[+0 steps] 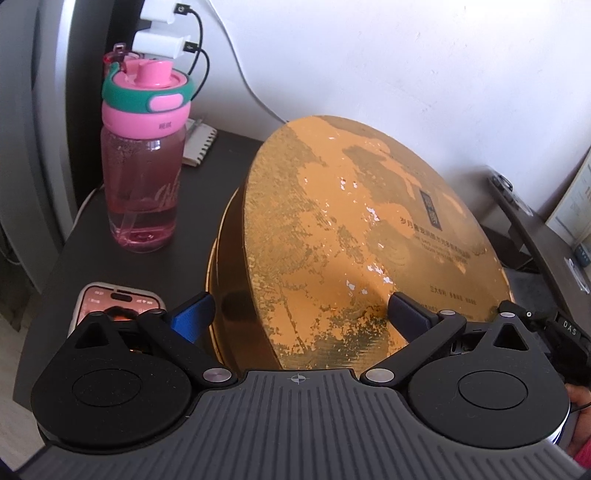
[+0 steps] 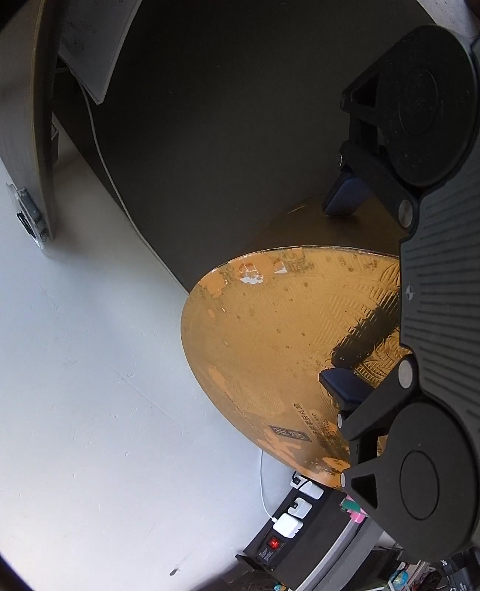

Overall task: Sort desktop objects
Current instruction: 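Tilt the gold lid flat over the box with both tools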

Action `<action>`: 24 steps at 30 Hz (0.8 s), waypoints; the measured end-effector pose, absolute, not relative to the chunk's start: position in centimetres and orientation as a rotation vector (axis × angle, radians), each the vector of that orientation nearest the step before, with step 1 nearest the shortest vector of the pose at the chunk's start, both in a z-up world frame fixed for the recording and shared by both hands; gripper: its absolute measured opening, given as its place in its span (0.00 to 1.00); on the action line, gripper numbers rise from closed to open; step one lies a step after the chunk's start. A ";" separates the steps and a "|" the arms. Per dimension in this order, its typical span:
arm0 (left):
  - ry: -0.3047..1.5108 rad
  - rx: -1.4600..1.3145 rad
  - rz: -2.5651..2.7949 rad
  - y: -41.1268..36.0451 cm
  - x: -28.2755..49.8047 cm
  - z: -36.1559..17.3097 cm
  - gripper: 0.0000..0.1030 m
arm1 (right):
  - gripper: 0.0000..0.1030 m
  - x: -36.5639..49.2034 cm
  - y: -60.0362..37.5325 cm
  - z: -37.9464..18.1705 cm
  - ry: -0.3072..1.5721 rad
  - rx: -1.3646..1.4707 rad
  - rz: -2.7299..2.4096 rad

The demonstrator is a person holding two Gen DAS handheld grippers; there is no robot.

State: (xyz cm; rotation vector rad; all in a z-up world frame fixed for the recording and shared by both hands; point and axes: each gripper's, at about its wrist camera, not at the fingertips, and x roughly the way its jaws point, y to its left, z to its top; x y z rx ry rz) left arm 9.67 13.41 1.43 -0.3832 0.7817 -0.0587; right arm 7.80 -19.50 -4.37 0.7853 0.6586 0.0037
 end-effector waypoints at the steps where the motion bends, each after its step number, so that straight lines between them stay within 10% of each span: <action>1: 0.781 -0.378 -0.059 13.3 9.6 1.5 0.99 | 0.87 7.8 -19.5 -4.2 0.658 0.780 0.002; 24: 0.699 -0.165 0.093 10.9 5.4 4.2 1.00 | 0.87 4.8 -16.7 3.1 0.544 0.484 -0.091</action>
